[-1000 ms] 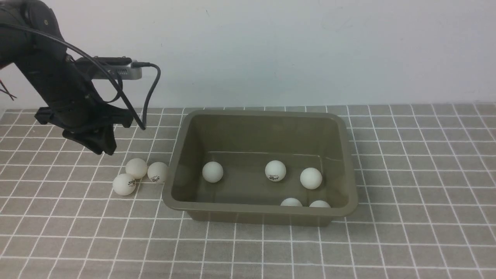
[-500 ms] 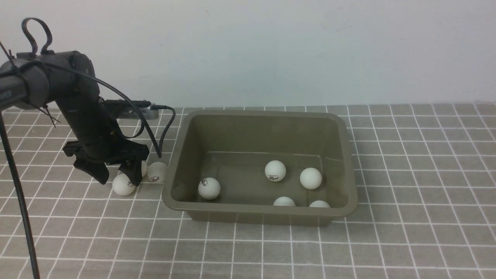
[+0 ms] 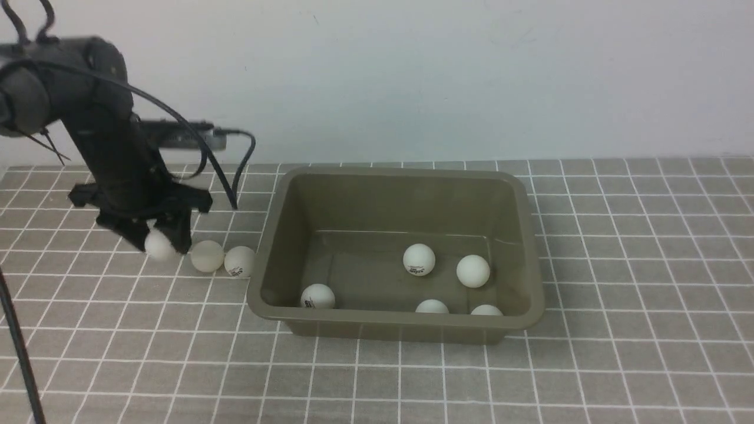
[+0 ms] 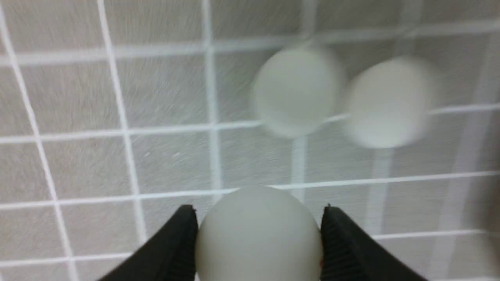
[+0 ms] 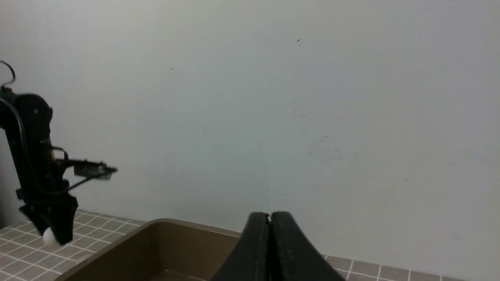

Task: Put the table tennis balls into the box on the grey coffee tablecloth.
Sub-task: 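Drop the ball into the bin, then reach for and grasp a ping pong ball on the table beside the basket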

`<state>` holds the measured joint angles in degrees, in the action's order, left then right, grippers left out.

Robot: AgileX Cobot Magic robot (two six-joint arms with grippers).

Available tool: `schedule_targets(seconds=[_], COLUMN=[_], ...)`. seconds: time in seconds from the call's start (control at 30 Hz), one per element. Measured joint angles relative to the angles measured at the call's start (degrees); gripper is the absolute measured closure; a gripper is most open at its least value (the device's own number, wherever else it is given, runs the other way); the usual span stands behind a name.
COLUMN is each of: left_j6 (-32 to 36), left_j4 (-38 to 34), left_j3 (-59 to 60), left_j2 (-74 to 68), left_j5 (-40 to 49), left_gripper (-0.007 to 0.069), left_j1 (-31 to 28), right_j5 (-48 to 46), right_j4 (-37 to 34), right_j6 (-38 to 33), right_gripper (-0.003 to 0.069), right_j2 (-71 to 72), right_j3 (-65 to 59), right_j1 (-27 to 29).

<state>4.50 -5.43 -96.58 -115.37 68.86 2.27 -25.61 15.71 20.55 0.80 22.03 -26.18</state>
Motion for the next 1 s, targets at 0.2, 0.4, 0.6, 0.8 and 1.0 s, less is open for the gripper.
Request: schedule_targets(seconds=[0.2,0.4,0.6,0.8,1.0], left_j6=[3.2,1.6,-3.3,-9.0,-5.0], left_j4=[-9.0,-6.8,-0.4,10.3,7.5], left_j3=[-2.9,-3.4,-9.0,-15.0,-15.5], left_j2=[2.0,-1.8,-2.6,-2.6,-2.8], left_j5=[-5.8,-9.5,-6.2,0.8,1.6], left_gripper=[0.0272,0.0214,0.0038,0.048,0.0627], left_j1=[13.1,21.5,23.2,16.8,4.9], right_j5=[0.0,0.0,0.0,0.0,0.0], right_j4=[0.0,0.0,0.0,0.0,0.0], right_j6=[0.0,0.0,0.0,0.0,0.0], right_gripper=[0.0669,0.0669,0.0669,0.0669,0.0669], right_j2=[0.0,0.0,0.0,0.0,0.0], right_j3=[0.0,0.0,0.0,0.0,0.0], right_j1=[0.0,0.0,0.0,0.0,0.0])
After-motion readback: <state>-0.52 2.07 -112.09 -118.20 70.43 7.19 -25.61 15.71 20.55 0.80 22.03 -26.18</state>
